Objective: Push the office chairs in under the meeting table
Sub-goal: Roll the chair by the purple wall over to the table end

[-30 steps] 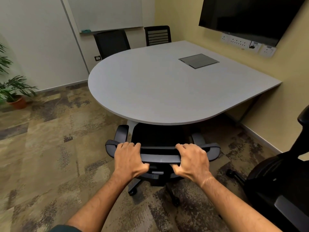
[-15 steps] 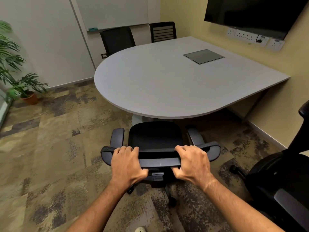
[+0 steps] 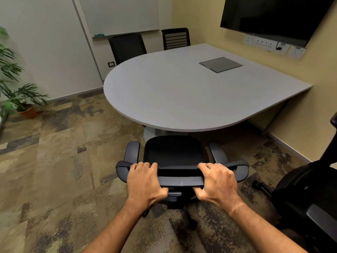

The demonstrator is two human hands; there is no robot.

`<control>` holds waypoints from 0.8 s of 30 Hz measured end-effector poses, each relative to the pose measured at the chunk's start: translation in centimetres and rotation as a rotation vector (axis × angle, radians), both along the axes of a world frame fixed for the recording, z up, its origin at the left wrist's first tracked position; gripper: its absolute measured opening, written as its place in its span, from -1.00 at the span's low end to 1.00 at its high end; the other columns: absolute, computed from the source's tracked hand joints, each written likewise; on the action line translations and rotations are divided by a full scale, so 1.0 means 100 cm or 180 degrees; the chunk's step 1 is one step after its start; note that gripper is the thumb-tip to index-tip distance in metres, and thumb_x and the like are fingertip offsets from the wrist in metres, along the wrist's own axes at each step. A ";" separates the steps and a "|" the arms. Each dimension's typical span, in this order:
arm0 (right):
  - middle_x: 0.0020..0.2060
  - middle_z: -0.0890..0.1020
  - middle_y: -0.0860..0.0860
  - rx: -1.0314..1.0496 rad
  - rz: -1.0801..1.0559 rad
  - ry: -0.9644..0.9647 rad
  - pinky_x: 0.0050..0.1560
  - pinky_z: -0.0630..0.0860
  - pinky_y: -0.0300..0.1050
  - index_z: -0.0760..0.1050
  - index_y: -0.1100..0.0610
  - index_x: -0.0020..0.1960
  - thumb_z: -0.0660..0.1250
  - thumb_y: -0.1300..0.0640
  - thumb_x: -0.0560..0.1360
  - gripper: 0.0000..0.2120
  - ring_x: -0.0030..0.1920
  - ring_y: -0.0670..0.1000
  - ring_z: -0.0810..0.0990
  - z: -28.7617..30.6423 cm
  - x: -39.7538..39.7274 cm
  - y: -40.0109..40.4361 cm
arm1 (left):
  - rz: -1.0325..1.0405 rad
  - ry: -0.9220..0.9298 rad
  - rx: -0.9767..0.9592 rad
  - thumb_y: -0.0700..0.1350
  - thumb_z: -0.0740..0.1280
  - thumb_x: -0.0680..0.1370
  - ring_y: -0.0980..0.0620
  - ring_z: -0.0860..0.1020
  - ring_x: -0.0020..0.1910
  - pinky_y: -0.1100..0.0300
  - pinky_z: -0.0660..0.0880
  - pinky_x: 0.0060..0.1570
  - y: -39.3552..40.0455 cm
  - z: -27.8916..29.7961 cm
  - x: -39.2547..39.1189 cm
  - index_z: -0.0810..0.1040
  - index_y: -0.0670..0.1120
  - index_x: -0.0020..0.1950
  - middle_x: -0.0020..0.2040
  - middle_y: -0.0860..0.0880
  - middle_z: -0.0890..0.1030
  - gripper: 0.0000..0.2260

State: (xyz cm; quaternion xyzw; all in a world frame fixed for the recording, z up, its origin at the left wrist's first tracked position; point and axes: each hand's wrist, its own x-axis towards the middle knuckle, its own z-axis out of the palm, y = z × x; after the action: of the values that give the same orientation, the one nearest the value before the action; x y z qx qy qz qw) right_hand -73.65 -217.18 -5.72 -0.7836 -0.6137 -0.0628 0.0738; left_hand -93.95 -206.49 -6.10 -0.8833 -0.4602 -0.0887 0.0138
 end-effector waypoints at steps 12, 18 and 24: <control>-0.34 0.56 -0.05 -0.0055 -0.0071 0.0086 -0.27 0.48 -0.10 0.52 0.05 -0.13 0.27 -0.23 0.23 -0.61 -0.32 0.03 0.53 0.005 -0.017 0.003 | -0.0089 0.0022 0.0000 0.24 0.19 0.17 -0.02 0.47 -0.22 0.07 0.37 -0.05 0.011 0.000 -0.011 0.40 0.00 -0.23 -0.28 0.04 0.51 -0.63; -0.34 0.56 -0.05 -0.0095 -0.0092 0.0090 -0.26 0.47 -0.09 0.52 0.05 -0.13 0.28 -0.24 0.23 -0.60 -0.32 0.04 0.53 0.006 -0.021 0.006 | -0.0120 0.0058 0.0011 0.28 0.19 0.18 -0.02 0.47 -0.21 0.07 0.38 -0.04 0.016 0.000 -0.015 0.42 -0.01 -0.21 -0.28 0.03 0.51 -0.60; -0.33 0.55 -0.03 -0.0068 -0.0068 0.0100 -0.26 0.48 -0.09 0.51 0.06 -0.12 0.29 -0.23 0.23 -0.60 -0.31 0.05 0.53 0.004 -0.024 0.007 | -0.0143 0.0014 0.0075 0.29 0.17 0.18 -0.02 0.45 -0.26 0.06 0.38 -0.08 0.017 -0.002 -0.020 0.42 -0.01 -0.24 -0.33 0.04 0.48 -0.60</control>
State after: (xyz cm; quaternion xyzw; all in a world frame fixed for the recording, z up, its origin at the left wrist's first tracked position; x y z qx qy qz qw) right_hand -76.04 -216.48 -5.27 -0.7917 -0.6047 -0.0447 0.0745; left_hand -95.90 -204.74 -6.28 -0.8934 -0.4391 -0.0925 0.0232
